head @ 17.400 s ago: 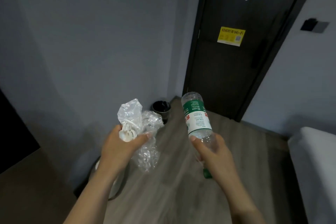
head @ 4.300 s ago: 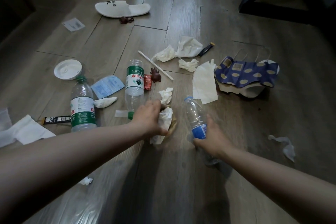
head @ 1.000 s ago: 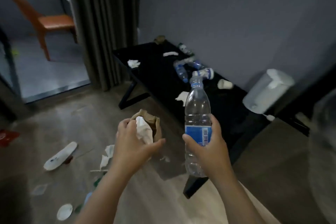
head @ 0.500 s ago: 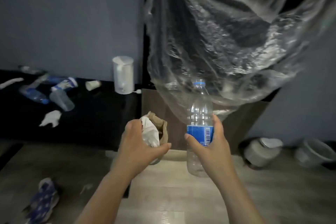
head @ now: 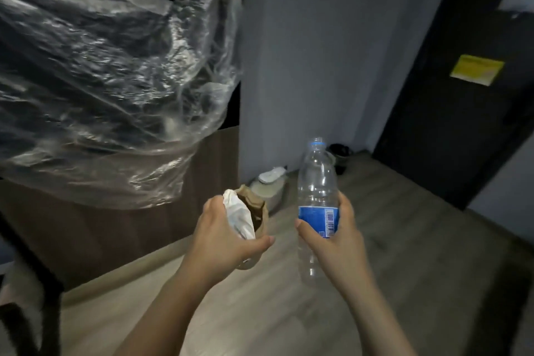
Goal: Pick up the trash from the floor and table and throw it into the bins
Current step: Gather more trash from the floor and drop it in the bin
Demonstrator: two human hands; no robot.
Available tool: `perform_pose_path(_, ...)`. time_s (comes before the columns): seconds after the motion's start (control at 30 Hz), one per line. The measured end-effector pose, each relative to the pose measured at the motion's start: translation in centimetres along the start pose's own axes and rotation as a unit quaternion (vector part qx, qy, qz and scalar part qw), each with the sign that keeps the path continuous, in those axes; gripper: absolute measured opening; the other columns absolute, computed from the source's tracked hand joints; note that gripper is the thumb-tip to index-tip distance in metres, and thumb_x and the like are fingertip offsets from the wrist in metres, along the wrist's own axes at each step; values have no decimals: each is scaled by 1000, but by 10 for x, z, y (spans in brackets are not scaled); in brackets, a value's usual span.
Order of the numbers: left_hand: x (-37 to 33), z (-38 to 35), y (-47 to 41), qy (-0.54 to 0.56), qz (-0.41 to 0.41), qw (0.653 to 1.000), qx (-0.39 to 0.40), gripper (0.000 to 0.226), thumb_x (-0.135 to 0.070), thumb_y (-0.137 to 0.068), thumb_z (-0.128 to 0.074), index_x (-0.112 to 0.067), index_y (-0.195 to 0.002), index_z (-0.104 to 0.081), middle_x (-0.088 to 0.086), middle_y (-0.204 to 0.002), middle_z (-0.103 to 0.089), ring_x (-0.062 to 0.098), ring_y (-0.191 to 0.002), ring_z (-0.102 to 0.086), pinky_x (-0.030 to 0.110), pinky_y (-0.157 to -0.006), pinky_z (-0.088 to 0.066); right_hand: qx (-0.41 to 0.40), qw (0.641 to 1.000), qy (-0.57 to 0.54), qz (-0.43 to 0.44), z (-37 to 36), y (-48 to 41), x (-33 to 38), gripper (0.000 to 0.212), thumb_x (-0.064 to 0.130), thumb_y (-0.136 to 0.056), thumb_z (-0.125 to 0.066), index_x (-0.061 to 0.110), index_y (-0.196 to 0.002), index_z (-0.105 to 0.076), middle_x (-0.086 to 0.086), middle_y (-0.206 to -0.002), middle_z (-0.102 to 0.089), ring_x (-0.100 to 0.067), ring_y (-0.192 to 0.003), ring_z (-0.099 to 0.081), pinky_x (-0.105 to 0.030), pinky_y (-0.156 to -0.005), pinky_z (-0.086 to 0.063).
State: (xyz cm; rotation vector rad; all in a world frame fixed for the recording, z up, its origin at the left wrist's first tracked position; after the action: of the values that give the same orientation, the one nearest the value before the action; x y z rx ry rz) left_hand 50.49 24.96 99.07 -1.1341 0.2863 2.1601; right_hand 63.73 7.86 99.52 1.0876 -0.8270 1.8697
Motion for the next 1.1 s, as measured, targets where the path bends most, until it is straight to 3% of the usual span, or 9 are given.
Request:
perform_pose_path(0.1, -36, -52, -13, 7, -34, 998, 49, 81, -54, -48, -86, -22, -103, -35, -4, -109, -46, 14, -100, -51, 27, -79, -43, -50, 998, -5, -32, 52, -10, -32, 83, 32, -77, -75, 30, -146, -27, 13, -100, -63, 1, -81, -62, -17, -70, -48)
perform_pose_path(0.2, -63, -101, -31, 14, -49, 993, 107, 90, -55, -47, -87, -22, -109, -30, -4, -109, -48, 14, -101, -52, 26, -79, -43, -89, 994, -1, -56, 88, -23, -56, 86, 33, -77, -75, 29, -147, -25, 11, -103, -62, -3, -84, -63, -21, -74, -51)
perform_pose_path(0.3, -82, -141, -54, 22, -73, 988, 136, 85, -54, -47, -87, -24, -102, -29, -6, -102, -51, 13, -93, -54, 25, -69, -43, -123, 990, 10, -70, 111, -46, -77, 85, 34, -77, -74, 30, -147, -26, 11, -104, -62, -4, -84, -64, -21, -72, -51)
perform_pose_path(0.43, -96, -182, -104, 59, -101, 979, 167, 80, -48, -50, -88, -26, -100, -29, -16, -95, -51, 2, -85, -55, 18, -61, -40, -154, 985, 23, -78, 122, -95, -97, 90, 39, -76, -74, 29, -148, -22, 9, -114, -60, -7, -92, -63, -33, -84, -55)
perform_pose_path(0.57, -101, -207, -175, 97, -118, 969, 193, 84, -48, -49, -89, -33, -108, -30, -19, -101, -53, -4, -91, -55, 15, -67, -42, -156, 984, 23, -83, 108, -163, -104, 90, 36, -77, -74, 27, -149, -22, 11, -106, -61, -5, -84, -64, -25, -77, -54)
perform_pose_path(0.73, -103, -238, -267, 68, -142, 962, 225, 76, -60, -45, -82, -39, -102, -36, -14, -106, -51, 7, -97, -54, 26, -77, -46, -156, 983, 16, -92, 89, -251, -109, 87, 33, -79, -75, 28, -148, -23, 15, -100, -61, 3, -77, -63, -13, -64, -48)
perform_pose_path(0.9, -111, -286, -334, 40, -168, 955, 242, 70, -69, -40, -72, -38, -102, -57, -15, -112, -41, 1, -104, -49, 20, -88, -44, -155, 982, 11, -106, 90, -320, -128, 84, 30, -79, -75, 28, -147, -25, 13, -96, -63, 3, -77, -63, -16, -64, -49)
perform_pose_path(1.1, -128, -354, -413, 33, -155, 954, 253, 44, -56, -46, -83, -39, -80, -61, -17, -106, -41, -6, -94, -52, 5, -74, -37, -162, 980, 1, -116, 112, -419, -176, 83, 32, -78, -75, 29, -146, -27, 13, -101, -63, 0, -78, -64, -17, -68, -50)
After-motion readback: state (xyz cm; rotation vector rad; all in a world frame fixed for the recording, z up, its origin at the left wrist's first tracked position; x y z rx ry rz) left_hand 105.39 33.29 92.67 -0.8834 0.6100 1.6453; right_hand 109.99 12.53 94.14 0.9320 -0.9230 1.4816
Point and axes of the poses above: each hand's wrist, its own y-axis away from the middle knuckle, its own z-axis out of the back of the hand, x = y × z, the point moved 7 cm from there along -y, towards the middle knuckle
